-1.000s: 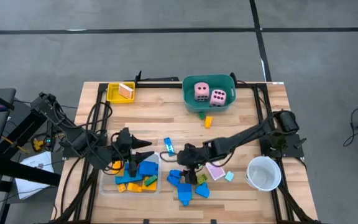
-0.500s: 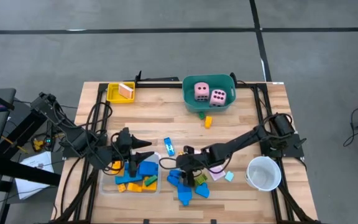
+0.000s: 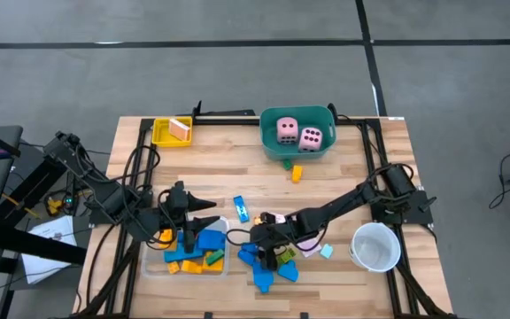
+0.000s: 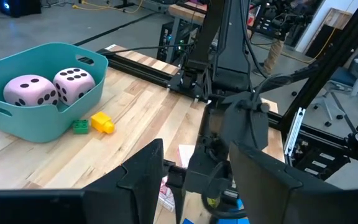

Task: Pick & Place Toys
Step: Put the blue game piece into the transparent bin

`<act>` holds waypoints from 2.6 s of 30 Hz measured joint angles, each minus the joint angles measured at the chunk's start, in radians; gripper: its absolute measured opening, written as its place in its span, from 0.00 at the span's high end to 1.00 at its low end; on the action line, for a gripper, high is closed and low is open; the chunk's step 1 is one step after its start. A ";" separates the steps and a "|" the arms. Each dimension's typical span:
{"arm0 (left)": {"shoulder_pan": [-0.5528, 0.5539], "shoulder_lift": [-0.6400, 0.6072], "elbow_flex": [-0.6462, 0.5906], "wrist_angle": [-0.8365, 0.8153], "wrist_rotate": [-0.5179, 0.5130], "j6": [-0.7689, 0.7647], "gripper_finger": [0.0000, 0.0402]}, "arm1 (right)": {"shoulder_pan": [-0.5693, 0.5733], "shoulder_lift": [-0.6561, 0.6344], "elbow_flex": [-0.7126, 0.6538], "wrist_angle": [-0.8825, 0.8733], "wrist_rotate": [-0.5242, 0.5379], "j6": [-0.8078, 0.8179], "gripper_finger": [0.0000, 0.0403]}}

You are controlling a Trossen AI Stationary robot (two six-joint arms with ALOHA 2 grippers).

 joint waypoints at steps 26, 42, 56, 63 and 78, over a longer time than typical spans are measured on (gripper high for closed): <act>0.000 0.000 0.000 0.000 0.000 0.002 0.55 | -0.042 0.019 0.000 -0.094 0.002 0.033 0.41; 0.000 0.000 0.000 0.000 0.000 0.010 0.55 | -0.043 0.019 0.000 -0.064 0.001 -0.111 0.41; 0.000 0.000 0.000 -0.001 0.000 0.010 0.55 | -0.048 0.019 0.000 -0.019 -0.002 -0.288 0.41; 0.000 0.000 0.000 0.000 0.000 0.010 0.55 | -0.056 0.019 0.000 -0.011 -0.025 -0.310 0.41; 0.000 0.000 0.000 0.000 0.000 0.010 0.55 | -0.061 0.032 -0.002 -0.006 -0.058 -0.307 0.41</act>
